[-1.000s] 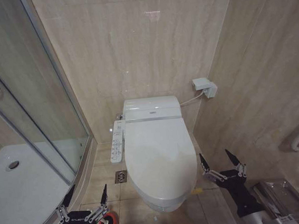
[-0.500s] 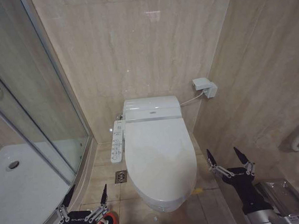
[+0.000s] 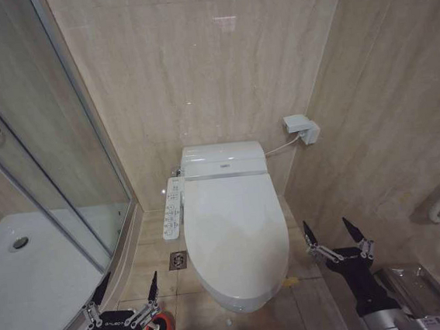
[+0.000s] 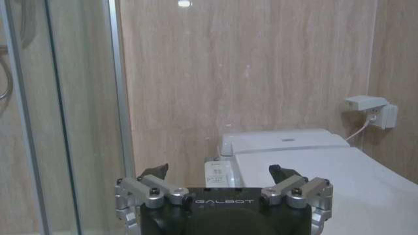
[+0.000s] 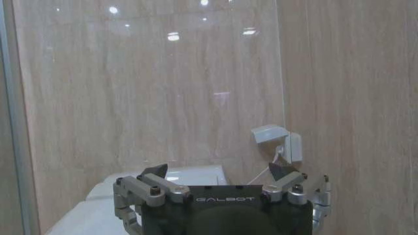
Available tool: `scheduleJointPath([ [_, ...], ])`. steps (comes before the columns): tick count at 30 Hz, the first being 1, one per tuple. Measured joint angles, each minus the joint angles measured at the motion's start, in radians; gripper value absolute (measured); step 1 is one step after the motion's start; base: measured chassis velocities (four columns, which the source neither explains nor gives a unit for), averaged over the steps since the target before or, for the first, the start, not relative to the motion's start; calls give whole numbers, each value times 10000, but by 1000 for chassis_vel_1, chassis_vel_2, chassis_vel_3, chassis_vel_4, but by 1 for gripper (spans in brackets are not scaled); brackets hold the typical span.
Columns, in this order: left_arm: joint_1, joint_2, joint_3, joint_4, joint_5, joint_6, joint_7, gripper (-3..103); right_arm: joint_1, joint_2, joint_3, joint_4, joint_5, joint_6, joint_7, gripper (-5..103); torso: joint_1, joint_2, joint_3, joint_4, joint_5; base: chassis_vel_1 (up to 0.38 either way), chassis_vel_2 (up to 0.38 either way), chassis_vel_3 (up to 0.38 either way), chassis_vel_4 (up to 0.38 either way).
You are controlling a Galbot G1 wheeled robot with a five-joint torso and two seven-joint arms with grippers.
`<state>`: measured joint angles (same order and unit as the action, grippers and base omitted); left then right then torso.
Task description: Open the toilet lid, clean the toilet bowl with a toilet brush, close the toilet lid, and flush.
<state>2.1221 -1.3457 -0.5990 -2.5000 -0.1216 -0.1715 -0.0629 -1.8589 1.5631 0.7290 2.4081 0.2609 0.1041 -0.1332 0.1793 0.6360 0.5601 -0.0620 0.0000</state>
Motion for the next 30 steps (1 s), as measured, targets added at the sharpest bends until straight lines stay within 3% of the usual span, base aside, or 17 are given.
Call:
scheduleJointPath([
  [30,0,0,0,0,0,0,0,100,1,-1,-2,-8,-4,1,-8,100,0,0,0,0,0,0,0,0,0],
])
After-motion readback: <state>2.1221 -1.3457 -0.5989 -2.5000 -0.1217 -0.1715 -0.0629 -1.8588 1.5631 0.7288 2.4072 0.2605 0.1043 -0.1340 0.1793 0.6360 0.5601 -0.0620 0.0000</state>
